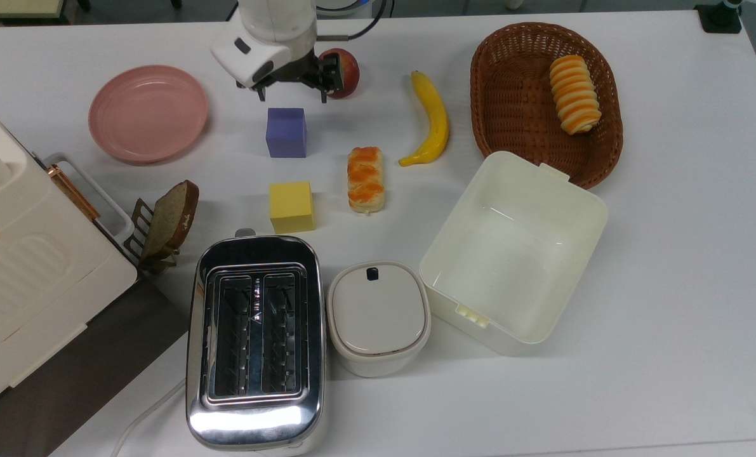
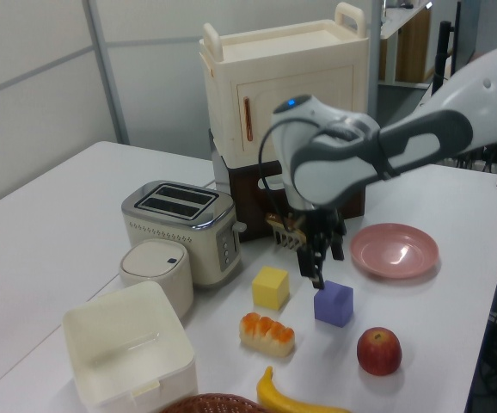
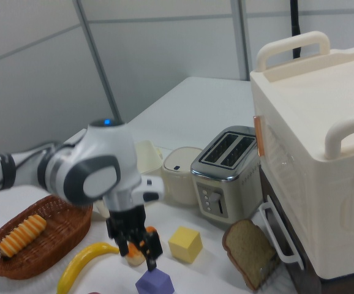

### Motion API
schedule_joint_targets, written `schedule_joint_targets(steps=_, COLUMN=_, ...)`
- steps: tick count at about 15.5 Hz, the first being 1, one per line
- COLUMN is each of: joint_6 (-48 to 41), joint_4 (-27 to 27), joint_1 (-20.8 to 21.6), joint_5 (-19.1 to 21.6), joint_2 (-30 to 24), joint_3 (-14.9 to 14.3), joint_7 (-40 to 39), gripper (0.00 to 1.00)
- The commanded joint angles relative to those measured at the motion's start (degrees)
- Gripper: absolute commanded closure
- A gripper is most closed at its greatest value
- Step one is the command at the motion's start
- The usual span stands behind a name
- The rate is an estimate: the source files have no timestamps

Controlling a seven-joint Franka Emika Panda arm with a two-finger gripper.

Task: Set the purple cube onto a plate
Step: 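Lower the gripper onto the purple cube and close on it, then lift the purple cube and carry it over the pink plate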

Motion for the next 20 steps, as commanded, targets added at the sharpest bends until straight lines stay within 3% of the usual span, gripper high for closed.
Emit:
schedule_joint_targets(steps=1, joint_6=5.9, joint_4=-7.0, joint_1=0.3, joint_5=-2.4, joint_2=-2.3, joint_3=-2.2, joint_7=-5.0, gripper=0.00)
schedule_joint_targets(steps=9, joint_6=14.8, joint_4=-7.9, joint_1=1.1, joint_5=-2.6, joint_2=4.9, joint_3=-2.6, joint_7=-5.1, gripper=0.00)
schedule_joint_targets(steps=10, joint_6=16.0, joint_4=-7.9, joint_1=1.2, joint_5=-2.7, joint_2=5.7, joint_3=-2.6, joint_7=-3.3, gripper=0.05)
schedule_joint_targets(steps=11, joint_6=16.2, joint_4=-7.7, joint_1=1.3, joint_5=-2.8, joint_2=5.6, joint_3=-2.5, joint_7=-2.1, gripper=0.16)
schedule_joint_targets(steps=13, joint_6=15.1, joint_4=-7.3, joint_1=1.1, joint_5=-2.8, joint_2=3.5, joint_3=-2.5, joint_7=-2.0, gripper=0.59)
schedule_joint_targets(steps=14, joint_6=11.2, joint_4=-6.5, joint_1=0.6, joint_5=-2.8, joint_2=-0.1, joint_3=-2.7, joint_7=-2.9, gripper=0.78)
schedule_joint_targets(steps=15, joint_6=6.9, joint_4=-4.3, joint_1=0.2, joint_5=-2.4, joint_2=-1.9, joint_3=-3.0, joint_7=-4.9, gripper=0.80)
schedule_joint_targets(steps=17, joint_6=-0.6, joint_4=1.7, joint_1=0.3, joint_5=-0.9, joint_2=-3.2, joint_3=-6.6, joint_7=-8.4, gripper=0.79)
schedule_joint_targets(steps=20, joint_6=-0.5, joint_4=4.0, joint_1=-0.4, joint_5=0.1, joint_2=-1.6, joint_3=-10.9, joint_7=-12.4, gripper=0.78)
